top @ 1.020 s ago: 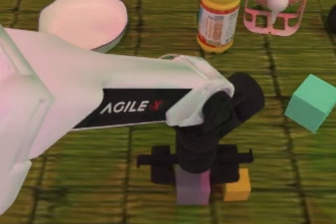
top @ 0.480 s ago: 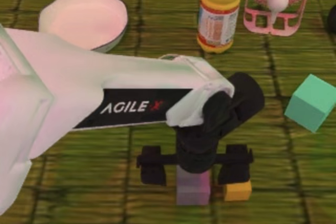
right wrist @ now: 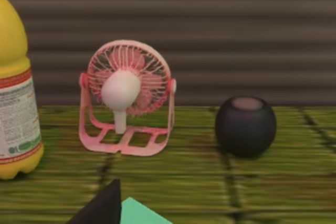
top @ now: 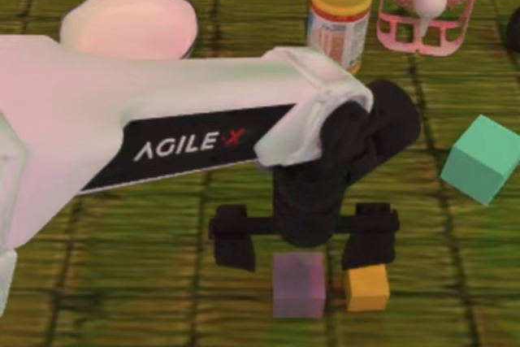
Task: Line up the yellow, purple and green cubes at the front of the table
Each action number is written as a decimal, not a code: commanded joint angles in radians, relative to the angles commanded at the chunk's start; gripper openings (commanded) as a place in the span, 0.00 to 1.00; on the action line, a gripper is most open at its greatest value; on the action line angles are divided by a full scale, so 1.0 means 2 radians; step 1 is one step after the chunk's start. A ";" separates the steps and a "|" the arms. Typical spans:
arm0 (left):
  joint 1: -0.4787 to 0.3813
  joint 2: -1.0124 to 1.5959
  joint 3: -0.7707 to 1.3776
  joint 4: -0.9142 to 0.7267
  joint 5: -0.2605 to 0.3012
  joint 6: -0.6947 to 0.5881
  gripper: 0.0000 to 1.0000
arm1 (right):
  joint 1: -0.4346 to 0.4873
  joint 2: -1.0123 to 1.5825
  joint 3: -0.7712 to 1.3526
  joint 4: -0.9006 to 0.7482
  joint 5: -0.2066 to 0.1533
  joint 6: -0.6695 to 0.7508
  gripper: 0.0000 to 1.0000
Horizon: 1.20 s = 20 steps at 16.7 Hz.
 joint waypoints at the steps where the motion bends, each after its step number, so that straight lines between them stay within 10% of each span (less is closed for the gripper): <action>1: 0.002 -0.006 0.012 -0.019 0.000 -0.001 1.00 | 0.000 0.000 0.000 0.000 0.000 0.000 1.00; 11: 0.023 -0.047 0.003 -0.024 -0.002 0.007 1.00 | 0.004 0.030 0.030 -0.022 -0.001 -0.013 1.00; 20: 0.191 -0.365 -0.274 0.160 -0.005 0.127 1.00 | 0.029 0.387 0.328 -0.235 0.001 -0.134 1.00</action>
